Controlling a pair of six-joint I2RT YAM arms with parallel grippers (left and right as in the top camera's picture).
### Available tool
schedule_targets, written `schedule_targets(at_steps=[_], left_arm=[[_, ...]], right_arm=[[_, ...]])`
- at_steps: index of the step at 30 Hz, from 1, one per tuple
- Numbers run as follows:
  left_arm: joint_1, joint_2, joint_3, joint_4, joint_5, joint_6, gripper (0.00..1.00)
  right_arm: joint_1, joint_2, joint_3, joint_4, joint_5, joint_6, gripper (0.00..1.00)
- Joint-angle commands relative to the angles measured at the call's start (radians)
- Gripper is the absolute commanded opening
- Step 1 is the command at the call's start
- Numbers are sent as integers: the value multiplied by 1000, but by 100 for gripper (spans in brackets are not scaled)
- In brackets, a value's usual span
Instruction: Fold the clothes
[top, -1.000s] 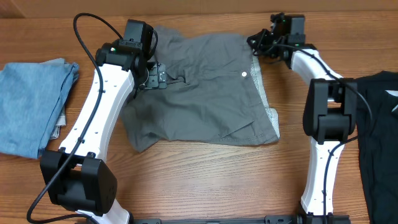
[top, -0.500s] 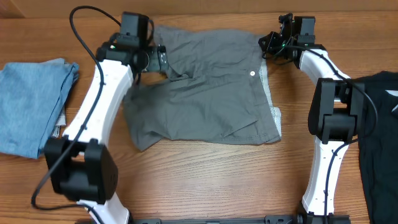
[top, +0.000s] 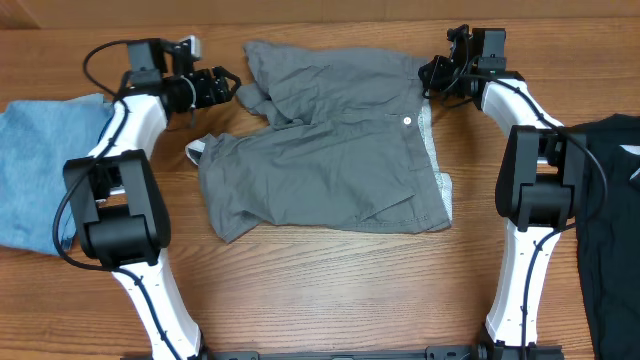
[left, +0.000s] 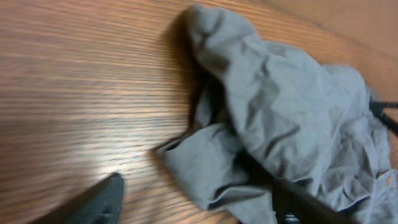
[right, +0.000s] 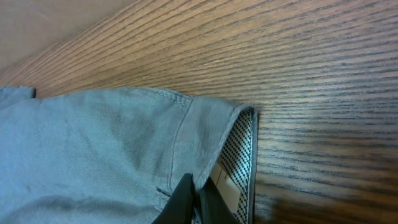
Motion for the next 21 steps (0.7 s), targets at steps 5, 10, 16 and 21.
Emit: schedule_targets(at_steps=[5, 10, 16, 21], left_arm=[[-57, 133, 8, 121, -34, 69, 73], [-58, 137, 8, 122, -69, 96, 67], [-64, 137, 8, 91, -107, 111, 35], [-65, 134, 14, 82, -121, 109, 4]], right_arm=[[-7, -26, 15, 2, 26, -11, 4], [-7, -26, 15, -5, 26, -11, 4], [-7, -25, 15, -10, 26, -11, 4], [-7, -26, 15, -10, 26, -11, 4]])
